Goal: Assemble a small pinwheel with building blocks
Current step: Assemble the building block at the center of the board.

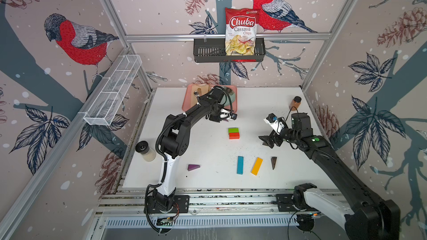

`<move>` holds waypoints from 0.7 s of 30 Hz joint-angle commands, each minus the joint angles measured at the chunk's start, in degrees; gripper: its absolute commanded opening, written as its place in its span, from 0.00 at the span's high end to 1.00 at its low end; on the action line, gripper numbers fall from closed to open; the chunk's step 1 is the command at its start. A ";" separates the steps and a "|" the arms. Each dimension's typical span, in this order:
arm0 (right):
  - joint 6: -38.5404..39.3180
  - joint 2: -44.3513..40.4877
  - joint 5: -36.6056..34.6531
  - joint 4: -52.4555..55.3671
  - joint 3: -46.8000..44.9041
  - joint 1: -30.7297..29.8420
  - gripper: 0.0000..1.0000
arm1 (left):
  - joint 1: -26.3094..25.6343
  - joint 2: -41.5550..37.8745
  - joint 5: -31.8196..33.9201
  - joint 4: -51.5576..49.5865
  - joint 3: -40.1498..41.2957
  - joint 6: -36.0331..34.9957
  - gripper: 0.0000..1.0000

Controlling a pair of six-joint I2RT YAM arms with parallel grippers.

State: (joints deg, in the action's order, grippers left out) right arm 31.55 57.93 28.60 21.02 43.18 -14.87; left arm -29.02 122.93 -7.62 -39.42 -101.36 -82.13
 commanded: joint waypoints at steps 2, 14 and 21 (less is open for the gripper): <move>0.44 0.09 1.30 -1.94 -0.29 0.02 0.01 | -0.43 0.29 -1.70 -2.70 0.70 -5.88 0.84; 0.87 0.02 1.63 -1.08 -0.46 0.02 0.01 | -1.13 2.09 -0.38 -1.13 1.74 -5.15 0.86; 0.88 0.16 1.54 -0.54 -0.29 0.02 0.00 | -1.09 2.83 -1.44 -0.48 1.61 -4.97 0.86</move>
State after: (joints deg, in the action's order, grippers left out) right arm 31.77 58.02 29.10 20.25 42.68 -14.83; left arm -29.98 125.40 -7.60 -40.03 -99.68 -86.35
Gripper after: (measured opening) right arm 0.995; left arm 0.260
